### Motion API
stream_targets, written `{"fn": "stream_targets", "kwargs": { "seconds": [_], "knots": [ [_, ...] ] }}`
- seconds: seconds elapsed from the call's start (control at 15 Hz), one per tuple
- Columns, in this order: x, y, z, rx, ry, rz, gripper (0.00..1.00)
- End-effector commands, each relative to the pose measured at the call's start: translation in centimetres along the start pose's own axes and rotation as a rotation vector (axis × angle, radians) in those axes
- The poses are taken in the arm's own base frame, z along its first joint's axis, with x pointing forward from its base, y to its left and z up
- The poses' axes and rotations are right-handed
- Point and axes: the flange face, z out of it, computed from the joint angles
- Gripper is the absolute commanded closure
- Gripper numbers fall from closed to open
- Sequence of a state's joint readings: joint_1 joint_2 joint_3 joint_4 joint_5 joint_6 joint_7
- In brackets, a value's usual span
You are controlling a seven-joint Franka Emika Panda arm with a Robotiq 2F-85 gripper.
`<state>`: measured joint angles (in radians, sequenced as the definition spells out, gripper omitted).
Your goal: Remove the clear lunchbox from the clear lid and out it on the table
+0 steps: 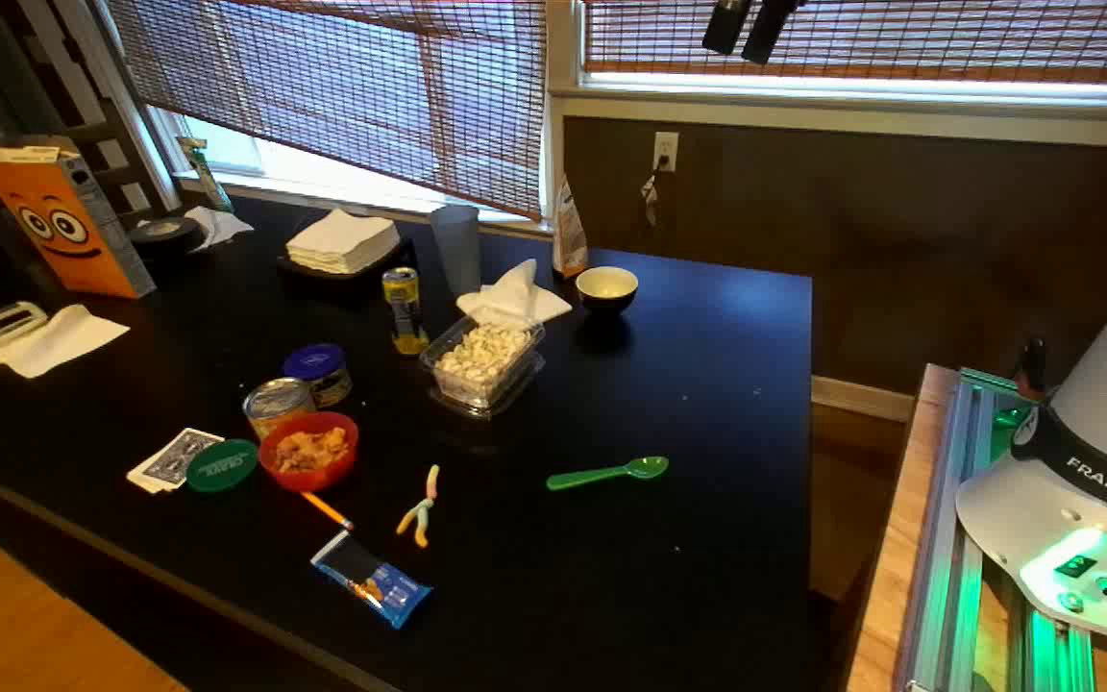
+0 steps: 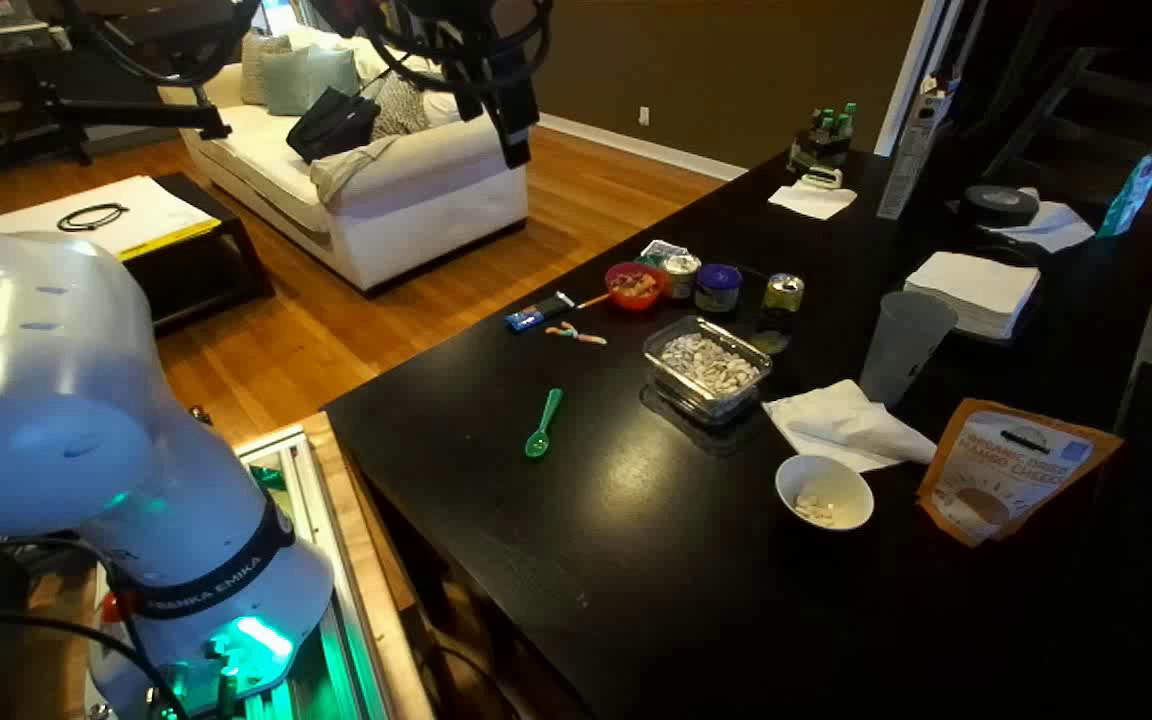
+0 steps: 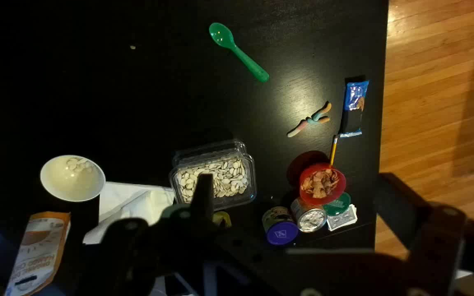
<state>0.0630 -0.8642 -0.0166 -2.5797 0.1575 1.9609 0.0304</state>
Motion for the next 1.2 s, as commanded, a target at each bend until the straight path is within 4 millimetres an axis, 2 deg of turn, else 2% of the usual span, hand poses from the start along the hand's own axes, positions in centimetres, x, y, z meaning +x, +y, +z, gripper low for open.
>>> {"fn": "stream_targets", "kwargs": {
  "seconds": [0.0, 0.2, 0.27, 0.47, 0.6, 0.8, 1.13],
  "knots": [
    [0.0, 0.0, 0.0, 0.0, -0.001, 0.0, 0.0],
    [0.0, 0.0, 0.0, 0.0, -0.001, 0.0, 0.0],
    [0.6, -0.3, 0.4, -0.01, 0.023, 0.012, 0.0],
    [2.3, -2.0, 3.5, -0.008, 0.027, -0.032, 0.0],
    [3.7, -2.9, 6.3, -0.029, 0.024, -0.039, 0.0],
    [6.6, -3.1, 11.8, -0.066, 0.018, -0.036, 0.0],
    [12.5, -1.3, 19.4, -0.107, 0.052, -0.032, 0.0]
  ]
}}
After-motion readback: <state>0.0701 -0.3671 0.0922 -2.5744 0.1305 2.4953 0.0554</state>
